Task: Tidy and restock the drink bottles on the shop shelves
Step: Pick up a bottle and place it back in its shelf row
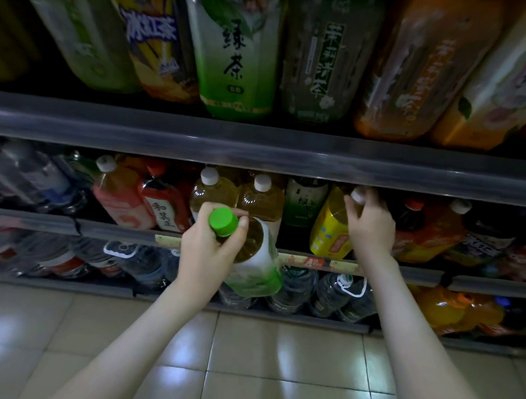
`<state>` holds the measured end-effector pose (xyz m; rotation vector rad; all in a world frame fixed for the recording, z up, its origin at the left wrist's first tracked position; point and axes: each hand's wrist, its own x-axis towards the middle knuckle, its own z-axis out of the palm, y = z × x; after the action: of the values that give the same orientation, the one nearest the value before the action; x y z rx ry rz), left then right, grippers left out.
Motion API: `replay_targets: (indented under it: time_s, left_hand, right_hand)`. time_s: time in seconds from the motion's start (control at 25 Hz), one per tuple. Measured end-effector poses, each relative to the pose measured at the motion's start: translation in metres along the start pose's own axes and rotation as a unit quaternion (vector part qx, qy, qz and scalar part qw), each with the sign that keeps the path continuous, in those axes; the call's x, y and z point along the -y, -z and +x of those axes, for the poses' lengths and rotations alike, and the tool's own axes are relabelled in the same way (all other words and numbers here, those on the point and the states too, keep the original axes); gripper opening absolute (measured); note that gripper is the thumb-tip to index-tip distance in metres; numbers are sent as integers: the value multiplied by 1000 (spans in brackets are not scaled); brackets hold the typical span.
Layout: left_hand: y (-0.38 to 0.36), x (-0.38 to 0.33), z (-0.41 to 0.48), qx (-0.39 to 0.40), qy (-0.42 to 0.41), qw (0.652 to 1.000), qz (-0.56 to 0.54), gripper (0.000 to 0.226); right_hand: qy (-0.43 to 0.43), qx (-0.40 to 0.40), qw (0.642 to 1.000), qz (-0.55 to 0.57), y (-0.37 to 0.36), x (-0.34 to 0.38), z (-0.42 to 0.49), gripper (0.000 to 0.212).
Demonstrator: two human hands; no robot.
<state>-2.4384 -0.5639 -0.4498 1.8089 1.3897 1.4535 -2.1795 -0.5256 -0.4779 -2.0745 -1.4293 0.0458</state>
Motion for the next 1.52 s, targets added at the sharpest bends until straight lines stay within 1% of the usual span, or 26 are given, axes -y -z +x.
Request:
replay_targets:
  time_s: [0.08, 0.16, 0.24, 0.28, 0.36, 0.44, 0.56, 0.64, 0.68, 0.76, 0.84, 0.88, 0.96, 1.08, 1.16, 1.24, 1.32, 1.36, 1.44, 1.52]
  left_hand:
    - [9, -5, 4, -4, 43, 999, 5, 18]
    - [15, -8, 11, -7, 89, 996, 5, 13]
    - [18, -10, 14, -5, 108, 994, -3, 13]
    - [16, -10, 13, -3, 96, 995, -1, 16]
    - [8, -11, 6, 17, 41, 999, 7, 19]
    - [-7, -8, -1, 26, -17, 1000, 2, 15]
    - [-41, -1, -4, 15, -87, 996, -25, 19]
    - [-63, -2, -4, 11, -126, 991, -35, 21]
    - [-73, -4, -4, 10, -141, 989, -40, 22]
    - [-89, -5, -3, 13, -164, 985, -47, 21]
    - [-100, -4, 2, 20, -160, 986, -47, 23]
    - [-104, -2, 6, 24, -151, 987, -44, 25]
    - [-108, -2, 11, 26, -134, 990, -36, 26]
    - [-110, -1, 19, 25, -131, 991, -24, 28]
    - [-113, 1, 22, 17, -127, 992, -9, 30]
    - [-120, 4, 21, 25, -127, 992, 9, 33]
    - [-131, 8, 17, 38, -138, 989, 35, 36]
    - [-137, 10, 18, 41, -143, 987, 55, 39]
    - [-147, 12, 29, 43, -126, 988, 82, 47]
    - [-152, 8, 40, 38, -100, 990, 93, 53]
  right_hand:
    - [-8, 42, 999, -15, 2, 5, 3, 41]
    - [-22, 79, 996, -27, 7, 10, 1, 42]
    - [-44, 115, 992, -40, 10, 11, -2, 43]
    - [-53, 128, 989, -42, 10, 11, -2, 46]
    - [-54, 142, 987, -50, 8, 10, -4, 61]
    - [-38, 136, 987, -73, 5, 8, -4, 74]
    - [-15, 111, 987, -113, 5, 4, -3, 82]
    - [10, 75, 988, -136, 5, -1, -3, 86]
    - [19, 64, 990, -122, 3, -3, -4, 88]
    - [10, 64, 997, -32, 0, -9, -5, 92]
    - [-5, 67, 997, 44, -5, -13, -3, 94]
    - [-1, 63, 996, 60, -7, -14, -2, 95]
    - [12, 58, 996, 69, -11, -19, 0, 98]
    - [19, 79, 993, 84, -6, -22, -1, 95]
    - [32, 88, 994, 58, 1, -22, 1, 93]
    - [32, 98, 995, 1, 6, -22, -2, 92]
    - [44, 105, 993, -32, 6, -25, -12, 96]
    - [68, 99, 992, -33, 4, -28, -19, 99]
    - [134, 69, 988, -20, 1, -38, -33, 101]
    - [160, 43, 986, -31, -2, -49, -41, 102]
